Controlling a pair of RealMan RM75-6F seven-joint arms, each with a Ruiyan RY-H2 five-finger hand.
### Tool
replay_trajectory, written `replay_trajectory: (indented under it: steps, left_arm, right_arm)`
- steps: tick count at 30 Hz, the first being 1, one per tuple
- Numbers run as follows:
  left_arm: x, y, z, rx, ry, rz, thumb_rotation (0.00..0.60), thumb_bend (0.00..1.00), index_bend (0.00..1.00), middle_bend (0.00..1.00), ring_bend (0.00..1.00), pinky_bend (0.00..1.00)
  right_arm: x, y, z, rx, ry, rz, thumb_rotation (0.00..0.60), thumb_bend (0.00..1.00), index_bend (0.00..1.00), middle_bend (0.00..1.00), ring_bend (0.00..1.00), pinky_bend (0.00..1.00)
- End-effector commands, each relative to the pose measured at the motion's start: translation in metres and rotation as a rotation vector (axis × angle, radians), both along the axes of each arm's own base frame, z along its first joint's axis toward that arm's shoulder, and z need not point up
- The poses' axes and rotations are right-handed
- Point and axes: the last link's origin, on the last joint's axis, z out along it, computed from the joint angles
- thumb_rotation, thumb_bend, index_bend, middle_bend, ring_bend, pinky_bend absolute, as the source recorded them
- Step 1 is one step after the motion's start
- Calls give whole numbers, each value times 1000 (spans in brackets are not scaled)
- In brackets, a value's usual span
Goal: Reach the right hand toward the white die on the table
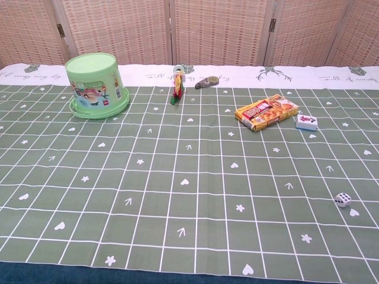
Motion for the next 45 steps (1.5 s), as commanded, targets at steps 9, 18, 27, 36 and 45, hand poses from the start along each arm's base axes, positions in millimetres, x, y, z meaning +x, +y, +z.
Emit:
replay_trajectory:
  steps: [9, 18, 27, 36, 45]
  left_arm:
    - [0, -1, 0, -10, 7, 18, 600, 222, 135, 91, 61, 103]
    - [2, -2, 1, -8, 5, 15, 600, 221, 135, 91, 61, 103]
    - [0, -5, 3, -4, 0, 20, 600, 221, 135, 91, 61, 103]
    - [-3, -8, 6, 2, -6, 29, 600, 221, 136, 91, 61, 103]
    - [-8, -11, 10, 11, -11, 43, 600, 221, 135, 91, 61, 103]
  right_arm:
    - [1, 0, -1, 16, -14, 12, 600, 151, 89, 238, 170, 266]
    - [10, 2, -8, 45, -17, 78, 600, 164, 177, 365, 282, 283]
    - [22, -9, -44, 205, 64, 126, 600, 165, 280, 572, 623, 588]
    - [34, -33, -90, 416, 128, 155, 600, 174, 293, 811, 863, 816]
    - [37, -52, -123, 521, 146, 150, 600, 208, 374, 897, 941, 846]
